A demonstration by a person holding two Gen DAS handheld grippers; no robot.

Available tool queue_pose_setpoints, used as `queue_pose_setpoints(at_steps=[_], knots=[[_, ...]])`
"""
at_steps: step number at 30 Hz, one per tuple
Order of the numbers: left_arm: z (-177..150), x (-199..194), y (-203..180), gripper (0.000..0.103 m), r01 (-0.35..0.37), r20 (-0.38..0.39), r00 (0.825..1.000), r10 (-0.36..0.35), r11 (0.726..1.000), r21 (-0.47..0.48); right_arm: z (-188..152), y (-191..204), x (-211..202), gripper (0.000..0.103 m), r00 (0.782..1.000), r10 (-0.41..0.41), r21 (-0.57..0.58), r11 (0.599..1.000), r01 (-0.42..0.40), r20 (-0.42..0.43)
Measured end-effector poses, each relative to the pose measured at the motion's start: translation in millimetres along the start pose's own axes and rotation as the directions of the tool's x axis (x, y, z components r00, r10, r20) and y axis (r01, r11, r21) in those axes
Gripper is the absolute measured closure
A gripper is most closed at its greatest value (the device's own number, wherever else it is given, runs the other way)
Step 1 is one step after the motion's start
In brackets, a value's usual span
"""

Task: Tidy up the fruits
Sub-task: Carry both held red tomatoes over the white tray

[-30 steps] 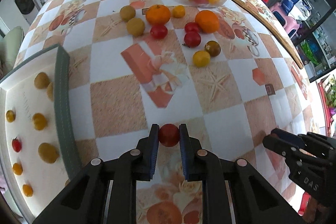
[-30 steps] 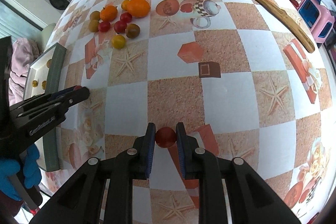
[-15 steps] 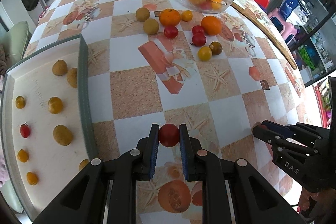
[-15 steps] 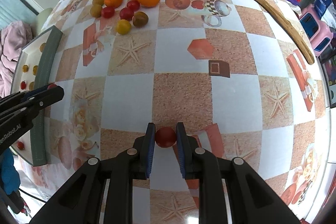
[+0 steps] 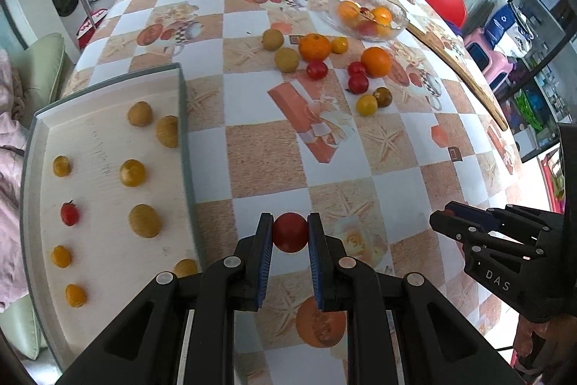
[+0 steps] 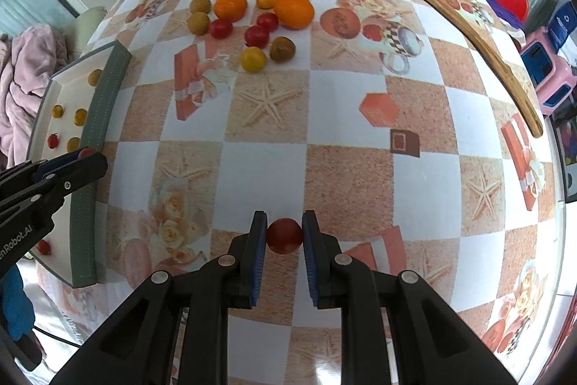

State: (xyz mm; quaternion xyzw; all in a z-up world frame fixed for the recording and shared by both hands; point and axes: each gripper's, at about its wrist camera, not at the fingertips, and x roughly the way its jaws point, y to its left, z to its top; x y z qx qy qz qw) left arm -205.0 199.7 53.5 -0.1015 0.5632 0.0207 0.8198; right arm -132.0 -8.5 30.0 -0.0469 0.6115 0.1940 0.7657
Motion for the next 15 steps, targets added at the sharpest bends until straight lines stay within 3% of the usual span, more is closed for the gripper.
queue_pose_setpoints(at_steps=[15], knots=[[-28.2,-28.7,64.5,0.083,-0.078,0.019,0.997,0.08,0.99,-0.119,15.3,53.4,-3.6,0.081,0.999,0.047,-0.093,0.995,-0.046,0.006]])
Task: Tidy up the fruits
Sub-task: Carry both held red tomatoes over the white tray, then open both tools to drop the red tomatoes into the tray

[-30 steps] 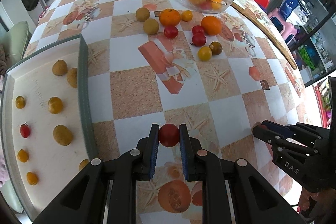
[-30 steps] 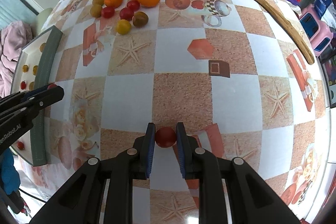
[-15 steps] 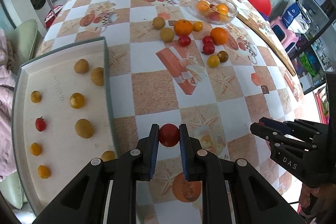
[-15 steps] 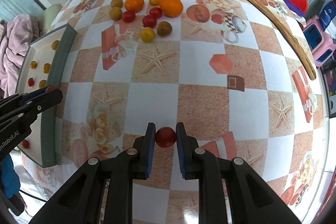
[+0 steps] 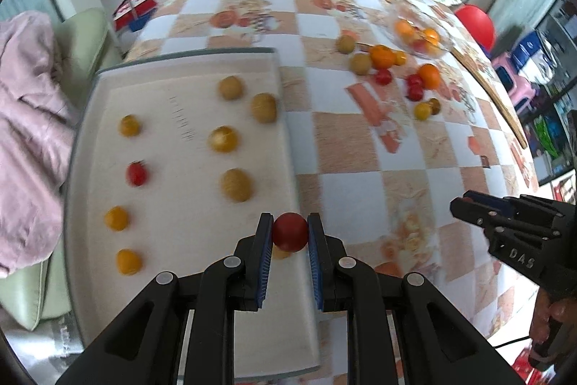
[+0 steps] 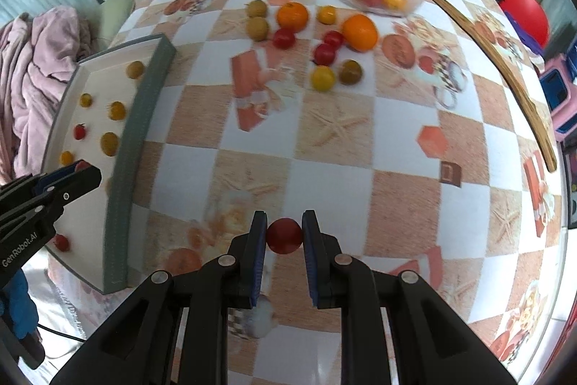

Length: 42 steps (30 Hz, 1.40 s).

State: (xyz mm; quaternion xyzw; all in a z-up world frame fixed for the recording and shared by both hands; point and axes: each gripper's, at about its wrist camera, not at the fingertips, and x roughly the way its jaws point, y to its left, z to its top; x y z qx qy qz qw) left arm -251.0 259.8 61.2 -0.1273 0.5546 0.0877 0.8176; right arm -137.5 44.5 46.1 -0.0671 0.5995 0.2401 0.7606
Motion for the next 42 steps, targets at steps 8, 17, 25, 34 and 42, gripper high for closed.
queue_pose_setpoints(at_steps=[8,17,25,34,42], knots=[[-8.9,-8.3,46.1,0.083,-0.055,0.016,0.998,0.056,0.995,-0.089,21.6,41.6,0.0,0.081,0.998,0.059,-0.072,0.996,-0.058,0.005],[10.9,-9.8,99.5,0.083,-0.119,0.058,0.99,0.131,0.977,-0.176,57.6,97.0,8.6,0.081,0.988,0.152,-0.139,0.979,-0.151,0.001],[16.5,12.8,124.3,0.083,-0.173,0.019,0.983,0.181,0.964,-0.201,90.8,139.1,30.1,0.081,0.981,0.196,-0.159,0.968,-0.195,-0.009],[17.8,34.9,135.7,0.083,-0.23,-0.029,0.973,0.229,0.953,-0.196,117.1,170.4,55.5,0.081,0.979,0.204,-0.187,0.961,-0.204,-0.018],[17.6,40.4,130.3,0.082,-0.267,-0.03,0.964,0.266,0.952,-0.147,126.8,186.6,85.4,0.081,0.983,0.174,-0.213,0.96,-0.181,-0.052]])
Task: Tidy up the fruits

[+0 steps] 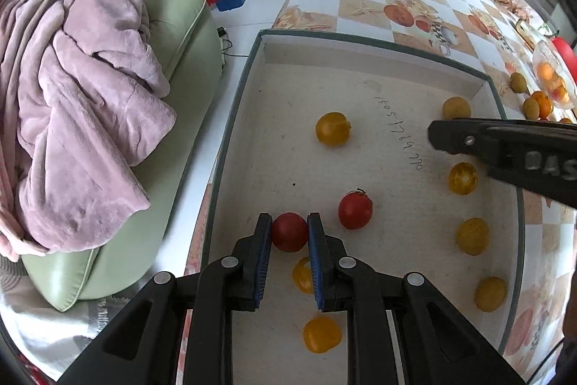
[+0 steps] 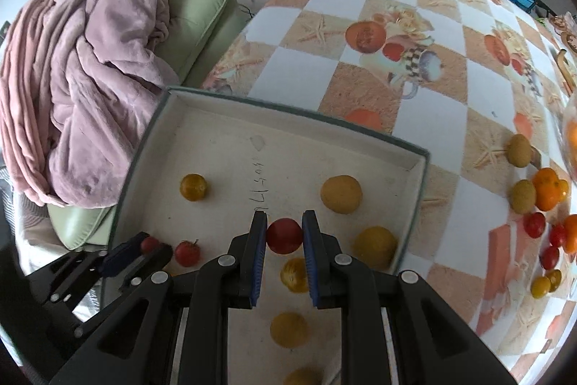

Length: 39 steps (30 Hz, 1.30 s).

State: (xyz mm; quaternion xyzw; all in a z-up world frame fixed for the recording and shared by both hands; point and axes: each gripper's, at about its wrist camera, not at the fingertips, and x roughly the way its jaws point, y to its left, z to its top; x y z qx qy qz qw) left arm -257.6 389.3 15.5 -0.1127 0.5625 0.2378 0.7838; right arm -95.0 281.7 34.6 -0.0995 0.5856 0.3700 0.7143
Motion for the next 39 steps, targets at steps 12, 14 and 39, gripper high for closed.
queue_pose_setpoints(at_steps=[12,14,39], knots=[[-3.3,-8.2,-7.5,0.046,0.002,0.005,1.0,-0.002,1.0,0.026,-2.2,0.3,-2.7,0.047,1.0,0.026,-0.007,1.0,-0.026,-0.013],[-3.8,-12.1,-7.1,0.046,0.008,0.004,1.0,-0.008,1.0,0.022,-3.6,0.3,-12.4,0.042,1.0,0.03,-0.003,1.0,-0.03,-0.003],[-30.9,-93.9,-6.3,0.0,0.074,-0.053,0.996,-0.068,0.991,0.111,-73.4,21.8,-91.4,0.0,0.985,-0.123,-0.066,0.991,0.116,-0.12]])
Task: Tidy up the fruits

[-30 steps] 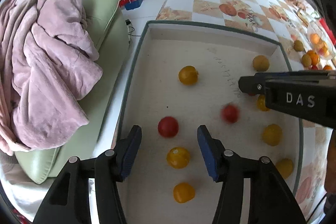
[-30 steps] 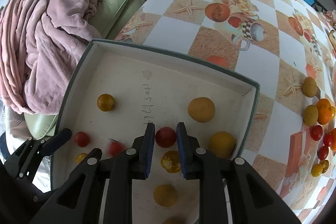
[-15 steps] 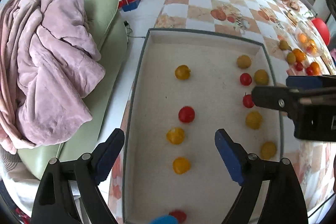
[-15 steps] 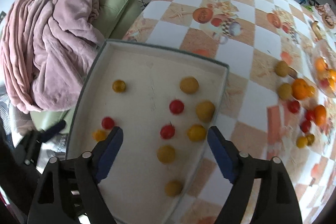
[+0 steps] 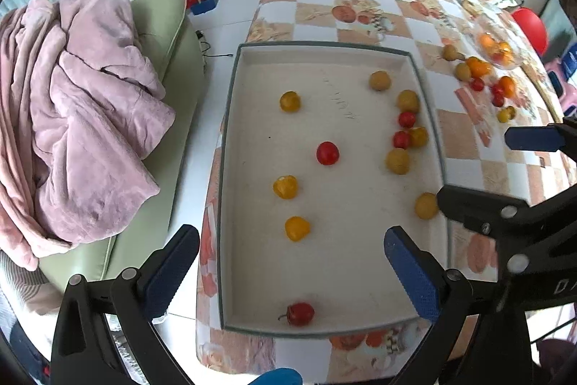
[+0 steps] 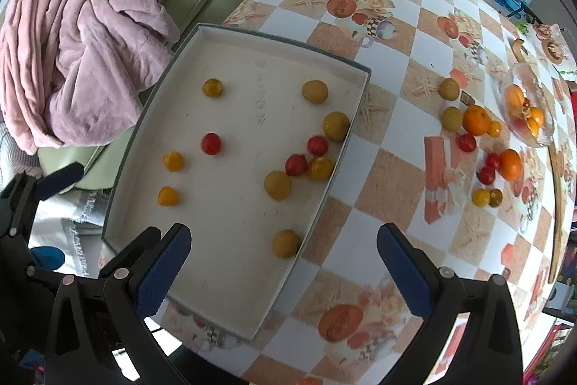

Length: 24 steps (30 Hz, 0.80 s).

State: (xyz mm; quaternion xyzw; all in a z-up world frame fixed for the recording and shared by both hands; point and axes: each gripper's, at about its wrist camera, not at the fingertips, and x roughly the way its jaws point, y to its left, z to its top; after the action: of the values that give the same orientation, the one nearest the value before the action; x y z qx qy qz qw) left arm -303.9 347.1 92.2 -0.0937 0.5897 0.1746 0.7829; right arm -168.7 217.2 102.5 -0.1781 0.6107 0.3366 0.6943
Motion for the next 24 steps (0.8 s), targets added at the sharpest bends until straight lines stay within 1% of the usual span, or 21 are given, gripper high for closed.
queue_pose_setpoints(at_steps=[2,8,16,24], knots=[[-1.6,-7.2,-2.0,0.0,0.013,-0.007,1.0,-0.013,1.0,0.018,-5.8,1.9,-5.8,0.0,1.0,0.0,0.005,1.0,0.0,-0.013],[-8.1,-22.6,-10.9,0.0,0.013,-0.024,1.0,-0.01,0.996,0.092,-21.2,4.6,-17.9,0.0,0.999,-0.019,0.014,1.0,0.02,-0.045],[-22.5,-35.7,-17.9,0.0,0.024,-0.054,0.998,-0.015,0.986,0.167,-34.4,5.4,-34.0,0.0,0.998,-0.051,0.022,0.998,0.052,-0.04],[-25.5,-45.0,-18.5,0.0,0.012,-0.041,0.999,-0.004,0.978,0.207,-37.8,13.6,-46.6,0.0,0.997,-0.069,-0.004,0.998,0.069,-0.017]])
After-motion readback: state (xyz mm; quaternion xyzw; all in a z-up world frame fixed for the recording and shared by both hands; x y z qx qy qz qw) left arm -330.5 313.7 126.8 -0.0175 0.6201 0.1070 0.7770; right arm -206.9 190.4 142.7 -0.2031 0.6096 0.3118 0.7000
